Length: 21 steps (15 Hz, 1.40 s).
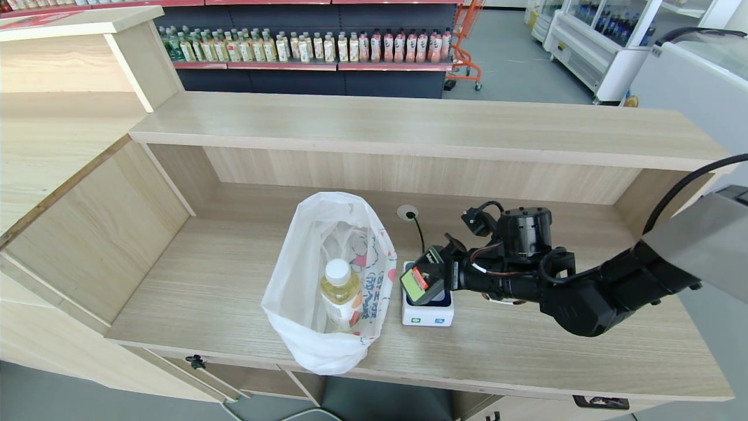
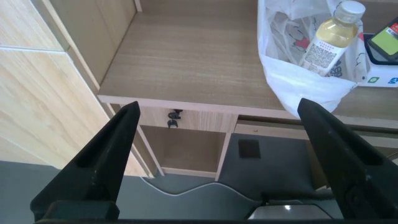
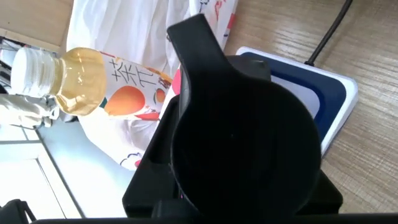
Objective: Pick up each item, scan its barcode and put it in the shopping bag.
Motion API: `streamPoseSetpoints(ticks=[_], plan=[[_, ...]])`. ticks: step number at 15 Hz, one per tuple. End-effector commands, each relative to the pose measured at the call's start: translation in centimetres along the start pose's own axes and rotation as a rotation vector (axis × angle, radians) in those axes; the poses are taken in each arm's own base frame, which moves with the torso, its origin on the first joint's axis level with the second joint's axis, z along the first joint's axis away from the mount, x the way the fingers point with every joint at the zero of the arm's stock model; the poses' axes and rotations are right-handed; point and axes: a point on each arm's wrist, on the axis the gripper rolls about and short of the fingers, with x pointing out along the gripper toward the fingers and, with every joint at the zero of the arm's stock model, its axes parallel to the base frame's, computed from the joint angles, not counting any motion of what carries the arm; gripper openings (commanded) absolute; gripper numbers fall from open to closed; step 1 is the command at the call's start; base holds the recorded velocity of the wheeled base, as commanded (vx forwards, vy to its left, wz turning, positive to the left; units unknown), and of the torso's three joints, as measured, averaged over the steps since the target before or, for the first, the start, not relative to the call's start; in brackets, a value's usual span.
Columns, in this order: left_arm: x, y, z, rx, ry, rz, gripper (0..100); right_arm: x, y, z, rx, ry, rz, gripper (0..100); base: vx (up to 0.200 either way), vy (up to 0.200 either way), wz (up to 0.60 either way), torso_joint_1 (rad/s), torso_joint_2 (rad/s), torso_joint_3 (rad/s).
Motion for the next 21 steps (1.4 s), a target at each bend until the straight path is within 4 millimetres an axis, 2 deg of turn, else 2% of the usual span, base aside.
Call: streamPoseSetpoints(ticks=[1, 6, 14, 17, 19, 21], plan=[[0.0, 0.0, 0.0, 0.000, 0.001, 0.000, 100, 0.4, -0.2, -0.4, 0.005, 0.013, -0.003, 0, 0.000, 0.000, 0.00, 0.000, 0.00, 0.000], [0.0, 0.0, 0.0, 0.000, 0.001, 0.000, 100, 0.9, -0.4, -0.4, 0.003, 0.012, -0.001, 0, 0.000, 0.000, 0.00, 0.000, 0.00, 0.000], [0.0, 0.0, 0.0, 0.005, 0.001, 0.000, 100, 0.6, -0.2, -0.1, -0.001, 0.002, -0.003, 0, 0.000, 0.000, 0.00, 0.000, 0.00, 0.000], [0.0, 0.0, 0.0, 0.005, 0.001, 0.000, 100, 0.9, -0.2, 0.3, -0.009, -0.027, -0.053, 0, 0.000, 0.000, 0.00, 0.000, 0.00, 0.000], [0.0, 0.0, 0.0, 0.005, 0.001, 0.000, 100, 0.7, 0.1, 0.3, -0.011, -0.027, -0.050, 0, 0.000, 0.000, 0.00, 0.000, 0.00, 0.000], [0.0, 0.0, 0.0, 0.005, 0.001, 0.000, 100, -0.4, 1.0, 0.8, -0.018, -0.043, -0.037, 0, 0.000, 0.000, 0.00, 0.000, 0.00, 0.000]])
